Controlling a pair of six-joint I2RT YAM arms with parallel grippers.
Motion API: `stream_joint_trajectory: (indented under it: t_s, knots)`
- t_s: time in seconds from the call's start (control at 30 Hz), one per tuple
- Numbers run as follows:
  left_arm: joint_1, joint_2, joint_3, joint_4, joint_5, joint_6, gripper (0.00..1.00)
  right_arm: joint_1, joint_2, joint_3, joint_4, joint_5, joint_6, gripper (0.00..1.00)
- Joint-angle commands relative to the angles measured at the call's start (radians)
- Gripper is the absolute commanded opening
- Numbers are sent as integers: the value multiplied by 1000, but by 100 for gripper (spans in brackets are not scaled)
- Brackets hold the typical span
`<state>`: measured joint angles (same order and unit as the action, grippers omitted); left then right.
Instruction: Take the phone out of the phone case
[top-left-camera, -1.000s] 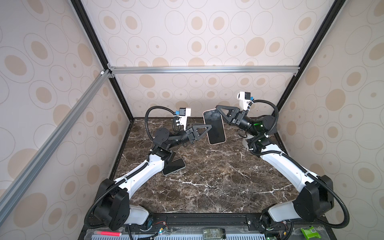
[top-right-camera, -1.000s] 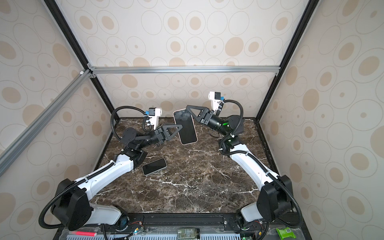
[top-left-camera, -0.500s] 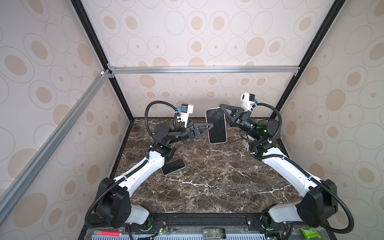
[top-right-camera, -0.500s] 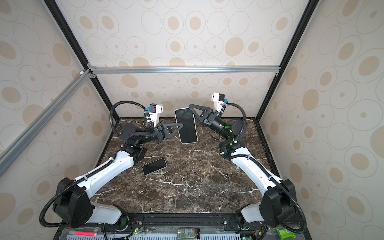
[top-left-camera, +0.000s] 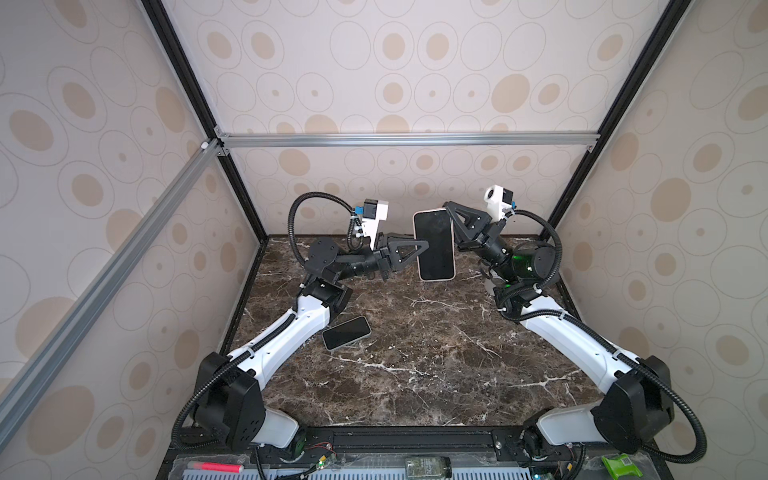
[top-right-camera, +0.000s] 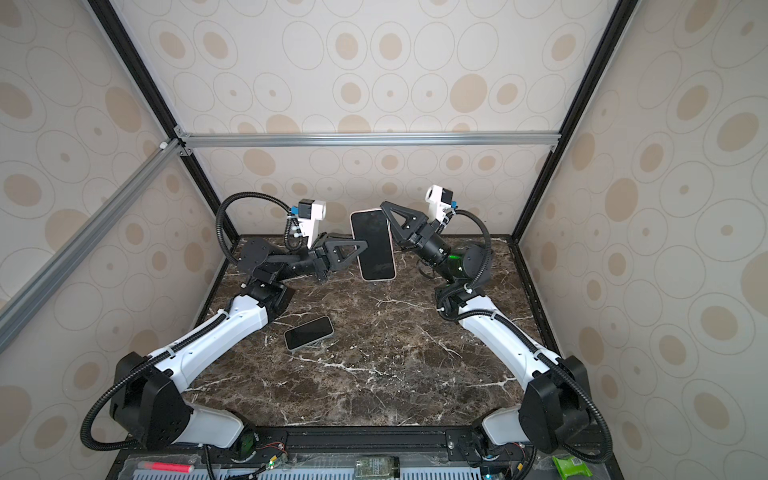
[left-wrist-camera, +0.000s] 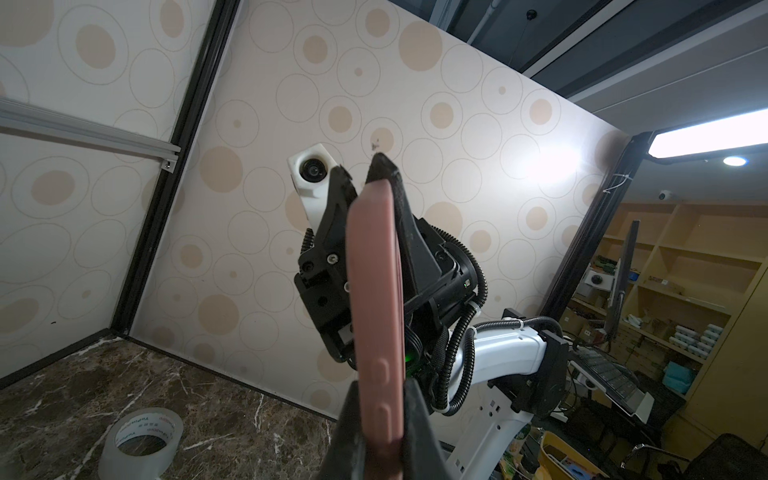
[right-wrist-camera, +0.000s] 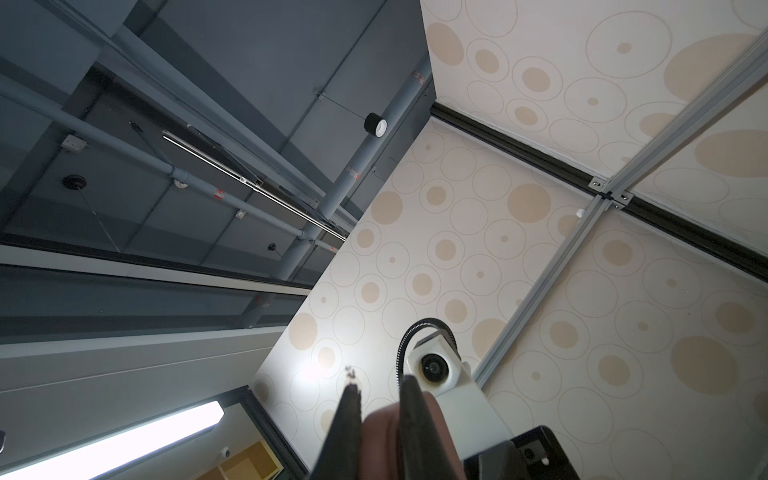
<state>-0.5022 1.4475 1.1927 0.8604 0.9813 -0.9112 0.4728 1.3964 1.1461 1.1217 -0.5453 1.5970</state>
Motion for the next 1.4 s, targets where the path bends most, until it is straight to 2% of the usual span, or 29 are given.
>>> stream_joint_trajectory:
  t_s: [0.0, 0.3, 0.53, 0.6, 0.63, 0.7, 0.87, 1.1, 1.23, 1.37]
  knots:
    - [17, 56, 46, -18, -91, 141, 0, 79, 11, 1, 80, -19, 198, 10]
    - [19, 93, 78, -17, -89, 143, 0, 90, 18, -3, 88, -18, 214, 9]
    - [24, 84, 71, -16, -90, 138, 0, 88, -7, -17, 11, -46, 127, 7]
    - [24, 77, 65, -4, -89, 128, 0, 76, -22, -21, -23, -57, 83, 13]
    - [24, 72, 57, 5, -89, 117, 0, 61, -38, -22, -56, -69, 45, 24]
    - [25, 62, 43, 26, -87, 93, 0, 27, -68, -28, -111, -81, -10, 37]
    - [24, 53, 22, 107, -59, 19, 0, -64, -153, -14, -298, -124, -198, 58]
    - [14, 34, -4, 193, -26, -74, 0, -89, -175, 92, -536, -269, -470, 54]
    - [3, 21, -23, 222, -17, -92, 0, -96, -200, 118, -683, -231, -583, 59]
    - [-6, 13, -32, 217, -5, -81, 0, -105, -218, 132, -746, -195, -632, 59]
